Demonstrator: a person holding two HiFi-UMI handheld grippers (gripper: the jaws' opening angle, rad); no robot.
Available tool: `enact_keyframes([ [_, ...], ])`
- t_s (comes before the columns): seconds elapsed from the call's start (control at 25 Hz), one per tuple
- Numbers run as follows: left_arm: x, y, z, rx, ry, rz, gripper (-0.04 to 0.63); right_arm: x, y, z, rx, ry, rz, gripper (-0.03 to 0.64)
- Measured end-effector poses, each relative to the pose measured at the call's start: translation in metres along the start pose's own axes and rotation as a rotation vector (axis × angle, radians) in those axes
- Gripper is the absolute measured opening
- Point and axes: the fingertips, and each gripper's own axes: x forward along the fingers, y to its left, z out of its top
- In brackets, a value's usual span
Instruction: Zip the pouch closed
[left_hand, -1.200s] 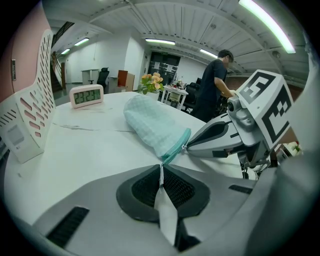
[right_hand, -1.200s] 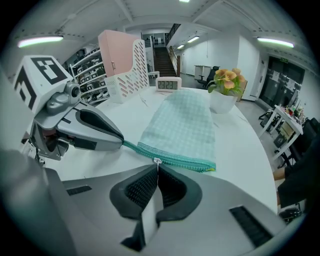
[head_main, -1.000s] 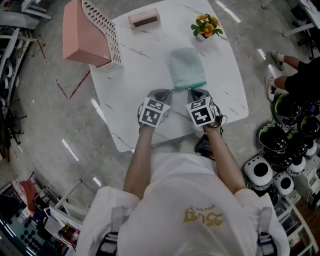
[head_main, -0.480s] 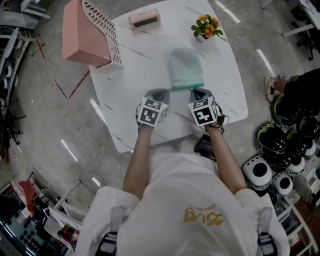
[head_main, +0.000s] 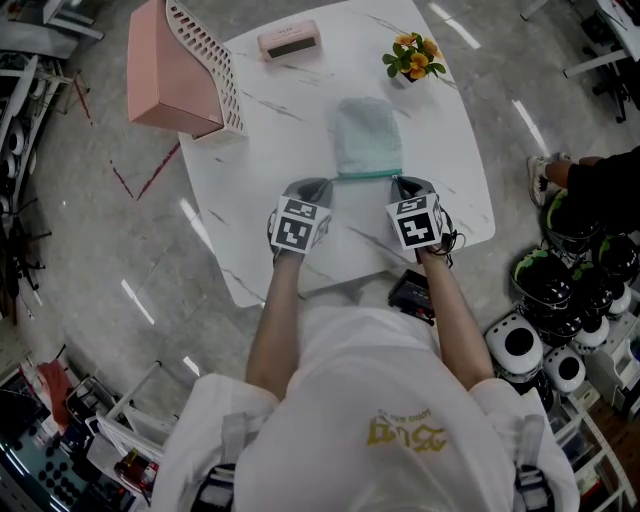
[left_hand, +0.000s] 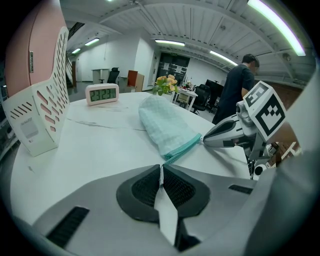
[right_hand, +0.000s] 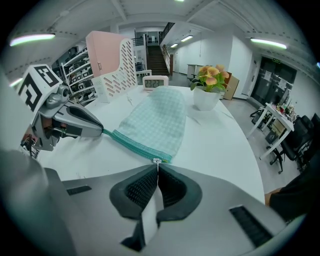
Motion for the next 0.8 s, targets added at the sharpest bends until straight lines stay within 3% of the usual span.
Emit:
enact_keyframes([
  [0.28,0.002,0.004,0.005,0.014,-0.018,0.027,0.047,-0.001,-0.008,0.005,0.039,-0.031,-0.03,0.034],
  [0.48,-0.004,0.01,0.004,-0.025,-0.028,0.057,0.153,-0.011,-0.011,0.005,0.08,-0.048,-0.01,0.057],
  [0.8,-0.035,-0.006,0.028,-0.052,-0.16,0.075,0.129,-0.059,-0.022,0.026,0.156,-0.203,-0.059,0.012],
])
